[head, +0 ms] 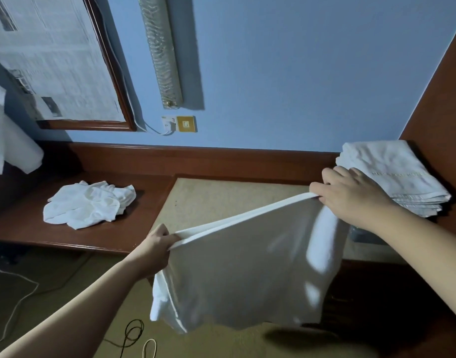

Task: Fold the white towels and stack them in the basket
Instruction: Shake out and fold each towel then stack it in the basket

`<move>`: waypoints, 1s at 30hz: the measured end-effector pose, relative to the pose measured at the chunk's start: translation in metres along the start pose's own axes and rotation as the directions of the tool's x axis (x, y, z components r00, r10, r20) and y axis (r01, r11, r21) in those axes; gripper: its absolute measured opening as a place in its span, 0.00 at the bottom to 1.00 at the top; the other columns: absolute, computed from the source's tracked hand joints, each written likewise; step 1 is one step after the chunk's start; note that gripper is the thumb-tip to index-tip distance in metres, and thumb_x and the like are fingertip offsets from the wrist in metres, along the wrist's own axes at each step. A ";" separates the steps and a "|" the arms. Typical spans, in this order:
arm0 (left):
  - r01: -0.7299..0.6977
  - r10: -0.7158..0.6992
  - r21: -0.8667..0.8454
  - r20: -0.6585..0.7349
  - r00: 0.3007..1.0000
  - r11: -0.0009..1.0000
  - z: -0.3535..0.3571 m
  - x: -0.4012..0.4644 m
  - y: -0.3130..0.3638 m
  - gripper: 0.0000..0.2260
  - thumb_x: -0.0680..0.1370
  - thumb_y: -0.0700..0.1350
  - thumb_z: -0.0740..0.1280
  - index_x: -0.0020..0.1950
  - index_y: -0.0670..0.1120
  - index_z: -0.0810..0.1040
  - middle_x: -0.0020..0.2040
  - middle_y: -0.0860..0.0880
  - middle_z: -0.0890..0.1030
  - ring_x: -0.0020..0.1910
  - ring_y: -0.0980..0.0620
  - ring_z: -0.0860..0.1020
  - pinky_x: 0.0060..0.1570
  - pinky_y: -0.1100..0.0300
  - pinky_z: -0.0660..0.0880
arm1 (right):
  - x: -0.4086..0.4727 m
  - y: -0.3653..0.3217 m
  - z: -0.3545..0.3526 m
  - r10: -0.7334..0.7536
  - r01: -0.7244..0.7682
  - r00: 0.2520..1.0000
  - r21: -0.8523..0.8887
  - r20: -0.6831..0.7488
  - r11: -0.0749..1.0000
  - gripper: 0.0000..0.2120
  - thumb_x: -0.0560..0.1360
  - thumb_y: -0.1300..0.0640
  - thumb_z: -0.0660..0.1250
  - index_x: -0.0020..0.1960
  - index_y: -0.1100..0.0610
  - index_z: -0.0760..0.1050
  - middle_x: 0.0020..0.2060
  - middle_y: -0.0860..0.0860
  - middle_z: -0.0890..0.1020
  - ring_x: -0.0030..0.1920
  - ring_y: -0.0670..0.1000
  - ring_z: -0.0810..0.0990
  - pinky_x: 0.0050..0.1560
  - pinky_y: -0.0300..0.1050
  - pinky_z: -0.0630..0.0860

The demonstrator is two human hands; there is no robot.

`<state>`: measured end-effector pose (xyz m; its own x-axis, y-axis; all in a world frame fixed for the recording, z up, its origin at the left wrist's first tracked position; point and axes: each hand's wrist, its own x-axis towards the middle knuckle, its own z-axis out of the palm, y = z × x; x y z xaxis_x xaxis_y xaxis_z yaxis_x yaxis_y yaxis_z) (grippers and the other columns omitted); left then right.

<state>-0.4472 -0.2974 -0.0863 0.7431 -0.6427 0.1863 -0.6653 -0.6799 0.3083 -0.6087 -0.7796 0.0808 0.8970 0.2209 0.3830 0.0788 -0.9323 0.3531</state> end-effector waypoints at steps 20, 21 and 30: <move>0.136 -0.124 0.048 -0.194 0.973 0.990 0.045 -0.022 0.000 0.12 0.75 0.36 0.62 0.49 0.42 0.85 0.45 0.46 0.77 0.42 0.43 0.78 0.45 0.50 0.80 | 0.032 -0.026 -0.018 -0.126 0.144 0.929 0.026 -0.348 0.989 0.11 0.75 0.59 0.57 0.42 0.58 0.78 0.34 0.53 0.73 0.37 0.61 0.74 0.36 0.54 0.70; 0.222 -0.227 -0.047 -0.167 0.960 0.974 0.043 -0.021 0.001 0.13 0.76 0.34 0.64 0.53 0.44 0.86 0.48 0.46 0.77 0.46 0.44 0.78 0.49 0.53 0.78 | 0.031 -0.025 -0.017 -0.110 0.129 0.930 0.033 -0.352 0.991 0.11 0.75 0.59 0.57 0.42 0.59 0.78 0.34 0.54 0.73 0.37 0.62 0.74 0.35 0.54 0.69; 0.222 -0.224 -0.035 -0.086 0.971 0.974 0.029 -0.038 -0.015 0.16 0.69 0.42 0.83 0.54 0.51 0.86 0.45 0.53 0.76 0.41 0.48 0.79 0.42 0.58 0.74 | 0.015 -0.019 -0.003 0.014 0.003 0.981 0.087 -0.193 0.996 0.12 0.73 0.55 0.57 0.41 0.57 0.78 0.34 0.52 0.74 0.38 0.61 0.75 0.37 0.52 0.68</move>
<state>-0.4679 -0.2729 -0.1250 0.8766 -0.4412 0.1922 -0.4811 -0.7926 0.3747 -0.5978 -0.7577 0.0827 0.7970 0.2592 0.5456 0.1192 -0.9530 0.2787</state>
